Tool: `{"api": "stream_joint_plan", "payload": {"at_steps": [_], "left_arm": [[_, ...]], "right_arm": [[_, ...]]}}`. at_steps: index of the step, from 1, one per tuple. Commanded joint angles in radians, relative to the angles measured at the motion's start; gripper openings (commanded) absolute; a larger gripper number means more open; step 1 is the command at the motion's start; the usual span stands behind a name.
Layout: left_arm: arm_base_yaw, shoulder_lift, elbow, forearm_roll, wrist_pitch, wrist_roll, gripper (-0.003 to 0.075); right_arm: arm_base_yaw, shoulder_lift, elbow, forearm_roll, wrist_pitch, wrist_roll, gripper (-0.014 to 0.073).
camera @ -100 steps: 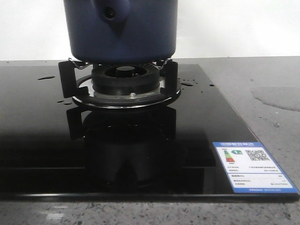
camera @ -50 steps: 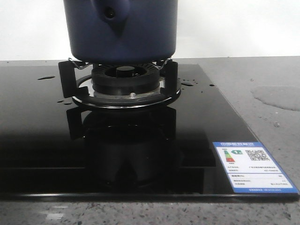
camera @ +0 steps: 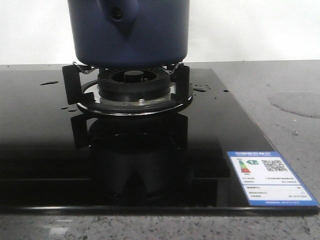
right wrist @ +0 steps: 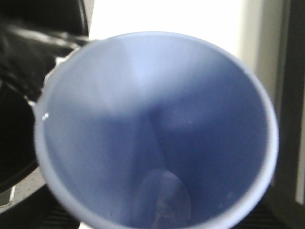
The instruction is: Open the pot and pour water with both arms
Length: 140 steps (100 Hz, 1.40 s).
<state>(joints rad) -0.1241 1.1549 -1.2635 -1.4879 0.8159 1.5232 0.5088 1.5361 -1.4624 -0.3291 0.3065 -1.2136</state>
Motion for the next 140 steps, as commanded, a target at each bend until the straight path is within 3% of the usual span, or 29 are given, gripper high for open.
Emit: {"api": "stream_joint_plan", "payload": {"at_steps": [1, 12, 32, 80, 104, 140], "left_arm": [[0.002, -0.024, -0.038, -0.085, -0.014, -0.01, 0.0347], [0.002, -0.024, -0.038, -0.085, -0.012, -0.011, 0.0347], [0.002, -0.024, -0.038, -0.085, -0.012, -0.011, 0.0347], [0.002, -0.024, -0.038, -0.085, -0.012, -0.011, 0.0347], [0.002, -0.024, -0.038, -0.085, -0.012, -0.011, 0.0347], [0.002, -0.024, -0.038, -0.085, -0.012, -0.011, 0.0347]], "right_arm": [[0.002, -0.042, -0.038, -0.019, -0.113, -0.001, 0.0204], [0.002, -0.042, -0.038, -0.02, -0.116, 0.007, 0.0204], [0.002, -0.042, -0.038, -0.204, -0.137, 0.007, 0.0204], [0.003, -0.017, -0.038, -0.509, -0.367, 0.007, 0.0205], [0.003, -0.015, -0.038, -0.598, -0.4, 0.007, 0.0205], [0.003, -0.015, -0.038, -0.598, -0.388, 0.007, 0.0204]]}}
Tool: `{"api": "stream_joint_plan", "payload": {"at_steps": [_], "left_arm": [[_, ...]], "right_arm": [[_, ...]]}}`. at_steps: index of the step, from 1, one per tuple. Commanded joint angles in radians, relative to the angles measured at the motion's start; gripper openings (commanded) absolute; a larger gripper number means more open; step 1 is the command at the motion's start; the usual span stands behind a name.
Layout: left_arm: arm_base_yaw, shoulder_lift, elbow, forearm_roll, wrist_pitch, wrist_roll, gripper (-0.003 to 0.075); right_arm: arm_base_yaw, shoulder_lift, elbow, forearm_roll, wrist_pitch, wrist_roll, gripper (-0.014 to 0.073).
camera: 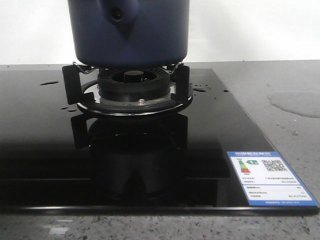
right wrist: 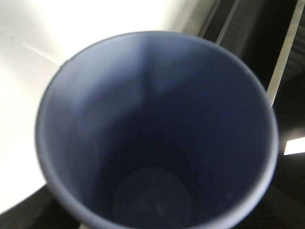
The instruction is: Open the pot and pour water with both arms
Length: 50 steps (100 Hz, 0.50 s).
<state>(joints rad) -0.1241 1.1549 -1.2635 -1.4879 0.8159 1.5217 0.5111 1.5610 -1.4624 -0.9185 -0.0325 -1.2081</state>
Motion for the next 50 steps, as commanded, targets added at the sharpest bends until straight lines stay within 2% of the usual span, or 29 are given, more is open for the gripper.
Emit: {"api": "stream_joint_plan", "payload": {"at_steps": [1, 21, 36, 50], "left_arm": [[0.002, -0.024, -0.038, -0.085, -0.012, -0.009, 0.0347], [0.002, -0.024, -0.038, -0.085, -0.012, -0.009, 0.0347], [0.002, -0.024, -0.038, -0.085, -0.012, -0.009, 0.0347], [0.002, -0.024, -0.038, -0.085, -0.012, -0.009, 0.0347]], "right_arm": [[0.001, -0.04, -0.038, -0.009, -0.047, 0.001, 0.0204], [0.001, -0.04, -0.038, 0.014, -0.027, 0.01, 0.0204], [0.001, -0.04, -0.038, 0.18, 0.071, 0.124, 0.0204], [0.007, -0.042, -0.038, 0.335, 0.183, 0.145, 0.0204]]}}
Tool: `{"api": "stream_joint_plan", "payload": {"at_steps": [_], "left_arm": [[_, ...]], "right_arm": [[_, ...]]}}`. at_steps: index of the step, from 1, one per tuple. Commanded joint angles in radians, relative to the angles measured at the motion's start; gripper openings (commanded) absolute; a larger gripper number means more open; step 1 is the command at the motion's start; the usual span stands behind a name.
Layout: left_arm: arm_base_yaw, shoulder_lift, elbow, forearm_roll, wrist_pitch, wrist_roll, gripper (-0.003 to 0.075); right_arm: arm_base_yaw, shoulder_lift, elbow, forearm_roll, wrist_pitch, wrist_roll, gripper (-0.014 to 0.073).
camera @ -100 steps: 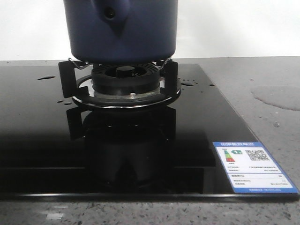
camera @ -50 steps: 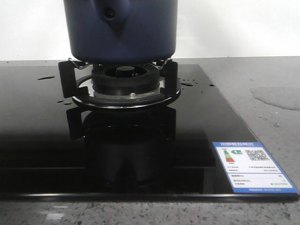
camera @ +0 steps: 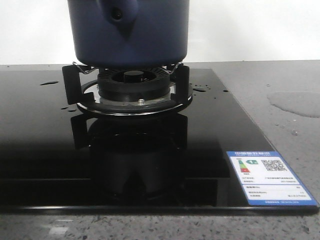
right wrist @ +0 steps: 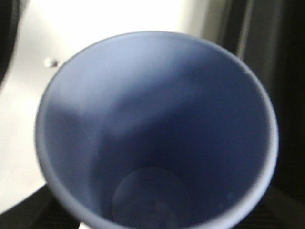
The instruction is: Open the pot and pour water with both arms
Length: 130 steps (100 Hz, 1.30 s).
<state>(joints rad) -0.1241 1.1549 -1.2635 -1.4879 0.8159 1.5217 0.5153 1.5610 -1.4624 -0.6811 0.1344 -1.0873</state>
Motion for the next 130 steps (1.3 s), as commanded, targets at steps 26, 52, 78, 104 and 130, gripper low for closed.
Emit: {"api": "stream_joint_plan", "payload": {"at_steps": [26, 52, 78, 104, 130], "left_arm": [[0.002, -0.024, -0.038, -0.085, -0.012, -0.009, 0.0347], [0.002, -0.024, -0.038, -0.085, -0.012, -0.009, 0.0347], [0.002, -0.004, -0.036, -0.085, 0.009, -0.009, 0.0347], [-0.041, 0.044, -0.036, -0.085, 0.015, -0.009, 0.0347], [-0.085, 0.09, -0.036, -0.085, 0.017, -0.009, 0.0347]], "right_arm": [[0.02, -0.097, -0.038, 0.561, 0.081, 0.155, 0.0204], [-0.142, -0.225, -0.02, 0.83, 0.247, 0.315, 0.0202], [-0.384, -0.429, 0.324, 1.084, 0.119, 0.315, 0.0203], [-0.425, -0.564, 0.825, 1.295, -0.406, 0.324, 0.0203], [-0.423, -0.562, 1.042, 1.295, -0.534, 0.405, 0.0203]]}}
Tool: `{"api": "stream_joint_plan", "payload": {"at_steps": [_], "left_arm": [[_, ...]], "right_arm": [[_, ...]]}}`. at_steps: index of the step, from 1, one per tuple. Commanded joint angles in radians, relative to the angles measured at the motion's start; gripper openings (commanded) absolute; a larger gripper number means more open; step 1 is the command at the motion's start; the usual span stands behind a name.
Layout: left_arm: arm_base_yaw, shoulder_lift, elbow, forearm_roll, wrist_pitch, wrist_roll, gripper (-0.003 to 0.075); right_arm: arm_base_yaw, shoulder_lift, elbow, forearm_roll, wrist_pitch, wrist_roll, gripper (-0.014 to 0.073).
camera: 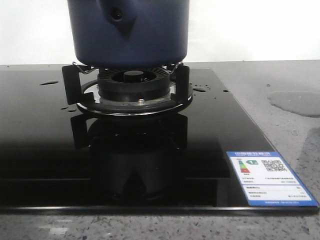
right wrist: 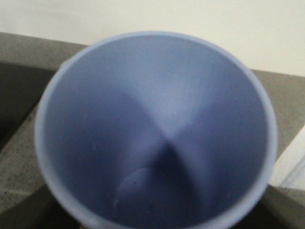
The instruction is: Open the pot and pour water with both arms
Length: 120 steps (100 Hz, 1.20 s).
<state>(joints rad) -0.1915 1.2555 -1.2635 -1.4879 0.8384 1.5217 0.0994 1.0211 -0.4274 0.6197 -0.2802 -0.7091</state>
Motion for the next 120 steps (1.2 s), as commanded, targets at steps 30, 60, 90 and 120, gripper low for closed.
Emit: {"api": "stream_joint_plan", "payload": {"at_steps": [30, 60, 90, 120], "left_arm": [[-0.03, 0.012, -0.036, -0.089, 0.001, -0.009, 0.0347], [-0.03, 0.015, -0.036, -0.089, 0.022, -0.009, 0.0347], [-0.03, 0.015, -0.036, -0.085, 0.026, -0.009, 0.0347], [-0.03, 0.022, -0.036, -0.081, 0.023, -0.009, 0.0347]], "right_arm": [[-0.007, -0.022, 0.022, -0.006, -0.055, 0.067, 0.0203], [-0.007, 0.052, 0.022, 0.057, -0.02, 0.069, 0.021], [-0.007, 0.063, 0.022, 0.057, -0.049, 0.069, 0.0594], [-0.007, -0.103, 0.02, 0.064, 0.01, 0.069, 0.0635]]}}
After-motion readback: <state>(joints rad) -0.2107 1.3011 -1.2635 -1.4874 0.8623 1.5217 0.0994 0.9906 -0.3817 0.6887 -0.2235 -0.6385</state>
